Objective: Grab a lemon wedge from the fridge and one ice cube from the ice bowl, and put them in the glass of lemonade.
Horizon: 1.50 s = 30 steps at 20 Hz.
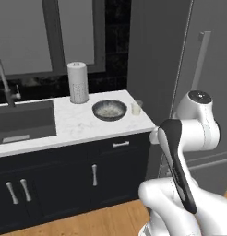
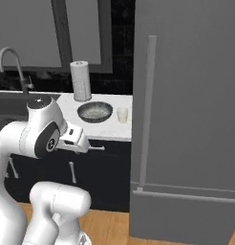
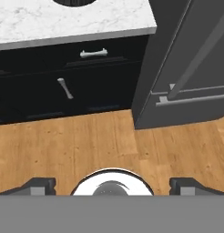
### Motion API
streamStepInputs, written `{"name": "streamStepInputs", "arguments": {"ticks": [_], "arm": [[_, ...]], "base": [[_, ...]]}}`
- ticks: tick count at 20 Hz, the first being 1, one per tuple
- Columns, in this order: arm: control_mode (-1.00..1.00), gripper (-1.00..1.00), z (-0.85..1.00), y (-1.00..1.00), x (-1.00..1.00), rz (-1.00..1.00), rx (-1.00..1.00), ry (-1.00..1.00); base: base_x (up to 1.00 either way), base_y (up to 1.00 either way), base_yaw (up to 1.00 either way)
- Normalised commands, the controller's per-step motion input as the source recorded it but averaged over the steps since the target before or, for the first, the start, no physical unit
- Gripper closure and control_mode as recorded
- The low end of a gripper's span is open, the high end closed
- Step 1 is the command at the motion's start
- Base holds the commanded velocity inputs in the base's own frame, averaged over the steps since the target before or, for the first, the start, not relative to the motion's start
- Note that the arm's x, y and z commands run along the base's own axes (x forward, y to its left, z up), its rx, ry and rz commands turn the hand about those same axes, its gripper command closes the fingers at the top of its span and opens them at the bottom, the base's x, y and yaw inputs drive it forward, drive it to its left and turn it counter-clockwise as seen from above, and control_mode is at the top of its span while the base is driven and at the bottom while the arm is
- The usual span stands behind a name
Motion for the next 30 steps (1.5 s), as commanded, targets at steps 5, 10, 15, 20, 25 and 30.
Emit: {"name": "streamStepInputs", "arguments": {"ticks": [5,10,15,20,25,30], "arm": [[1.00,-1.00,0.00,0.00,0.00,0.00,0.00,0.00],[1.00,-1.00,0.00,0.00,0.00,0.00,0.00,0.00],[1.00,-1.00,0.00,0.00,0.00,0.00,0.00,0.00],[1.00,-1.00,0.00,0.00,0.00,0.00,0.00,0.00],[1.00,-1.00,0.00,0.00,0.00,0.00,0.00,0.00],[1.00,-1.00,0.00,0.00,0.00,0.00,0.00,0.00]], "base": [[0.54,0.06,-0.29],[0.49,0.45,-0.34],[0.46,0.65,-0.38],[0.47,0.76,-0.39],[0.49,0.79,-0.38],[0.47,0.66,-0.39]]}}
